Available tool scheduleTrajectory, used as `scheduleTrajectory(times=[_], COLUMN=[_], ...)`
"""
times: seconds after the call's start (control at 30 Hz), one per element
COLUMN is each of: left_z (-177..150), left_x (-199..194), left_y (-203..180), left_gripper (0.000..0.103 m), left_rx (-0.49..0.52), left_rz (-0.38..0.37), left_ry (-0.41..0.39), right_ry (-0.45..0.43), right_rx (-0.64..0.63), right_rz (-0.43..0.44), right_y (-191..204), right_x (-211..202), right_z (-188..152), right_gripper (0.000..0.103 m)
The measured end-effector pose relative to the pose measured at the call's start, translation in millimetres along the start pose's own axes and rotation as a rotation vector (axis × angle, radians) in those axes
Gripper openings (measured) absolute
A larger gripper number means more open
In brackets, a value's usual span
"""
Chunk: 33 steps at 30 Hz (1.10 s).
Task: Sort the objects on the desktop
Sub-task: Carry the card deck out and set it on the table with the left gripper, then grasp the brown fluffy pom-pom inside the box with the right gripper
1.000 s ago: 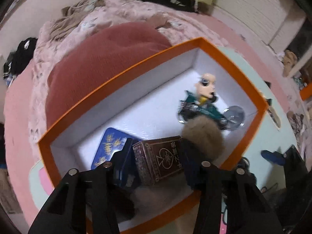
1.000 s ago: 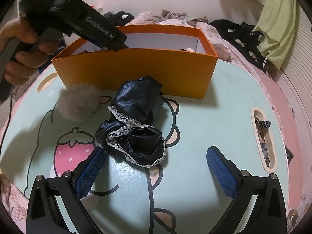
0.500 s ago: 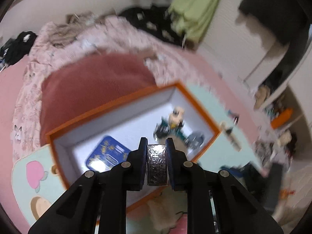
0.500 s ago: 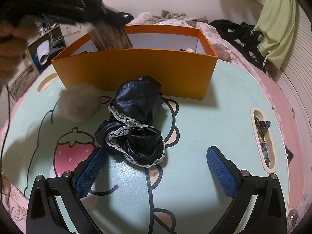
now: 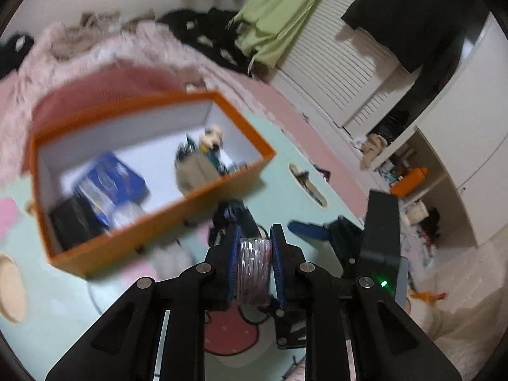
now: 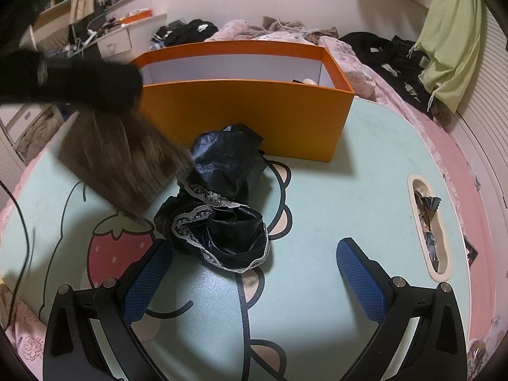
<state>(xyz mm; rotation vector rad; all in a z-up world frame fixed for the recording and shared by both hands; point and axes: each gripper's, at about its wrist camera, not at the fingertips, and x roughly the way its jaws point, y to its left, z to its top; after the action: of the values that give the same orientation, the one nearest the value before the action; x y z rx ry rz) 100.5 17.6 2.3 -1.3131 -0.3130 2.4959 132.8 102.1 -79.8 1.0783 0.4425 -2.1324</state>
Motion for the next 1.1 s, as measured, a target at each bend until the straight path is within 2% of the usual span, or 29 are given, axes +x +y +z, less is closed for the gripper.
scheduleTrajectory(times=[0.03,0.07,0.17,0.2,0.3,0.47,0.53,0.63,0.77,0.8,0.87,0.93,1.07,1.1], left_z=[-3.1,-6.9,-19.3,-25.0,-47.2,-88.4,-105.9,-123.3,-135.5,-136.4,-135.8,-132.2,-124.0,-120.7], left_x=[-0.8,-5.0,-23.2,-29.0,-42.8,-44.7,-46.0,-40.7,-16.0,-9.0,0.2,6.4,13.4,15.5], left_y=[1.7,2.2,2.0,0.3,-3.5,-2.6,-0.3,-1.4,-2.9,-3.6,-10.4,-14.4,-17.6,-17.2], left_gripper=[0.024,0.031,0.056,0.060,0.065,0.066,0.066,0.066,0.066,0.070,0.077,0.080,0.083,0.083], left_rx=[-0.012,-0.018,-0.013,0.000,0.028,0.041,0.036,0.056,0.093,0.098,0.139,0.152,0.151,0.143], left_rz=[0.007,0.024,0.156,0.194,0.261,0.382,0.385,0.345,0.449,0.459,0.489,0.463,0.465,0.470], left_ry=[-0.008,-0.028,-0.118,-0.146,-0.165,-0.109,-0.091,-0.045,0.030,0.047,0.039,0.050,0.045,0.041], right_ry=[0.000,0.000,0.000,0.001,0.002,0.004,0.005,0.005,0.003,0.003,-0.008,-0.024,-0.067,-0.078], right_rx=[0.000,0.000,-0.001,-0.002,0.000,0.011,0.017,0.030,0.054,0.062,0.080,0.086,0.068,0.057], right_rz=[0.000,0.000,0.000,0.000,-0.003,-0.014,-0.018,-0.020,0.012,0.021,0.032,0.040,0.079,0.086], right_y=[0.5,0.2,0.1,-0.4,-2.1,-4.0,-4.5,-7.2,-12.0,-13.7,-17.5,-21.2,-23.6,-22.5], right_x=[-0.7,-0.2,-0.4,0.4,0.4,0.8,0.4,-0.9,-4.9,-6.3,-12.2,-20.6,-38.6,-41.6], right_z=[-0.4,-0.3,-0.6,-0.1,2.9,5.0,3.9,3.1,1.0,0.0,-0.5,0.6,20.2,27.0], right_gripper=[0.103,0.103,0.103,0.103,0.103,0.103,0.103,0.103,0.103,0.103,0.097,0.084,0.077,0.073])
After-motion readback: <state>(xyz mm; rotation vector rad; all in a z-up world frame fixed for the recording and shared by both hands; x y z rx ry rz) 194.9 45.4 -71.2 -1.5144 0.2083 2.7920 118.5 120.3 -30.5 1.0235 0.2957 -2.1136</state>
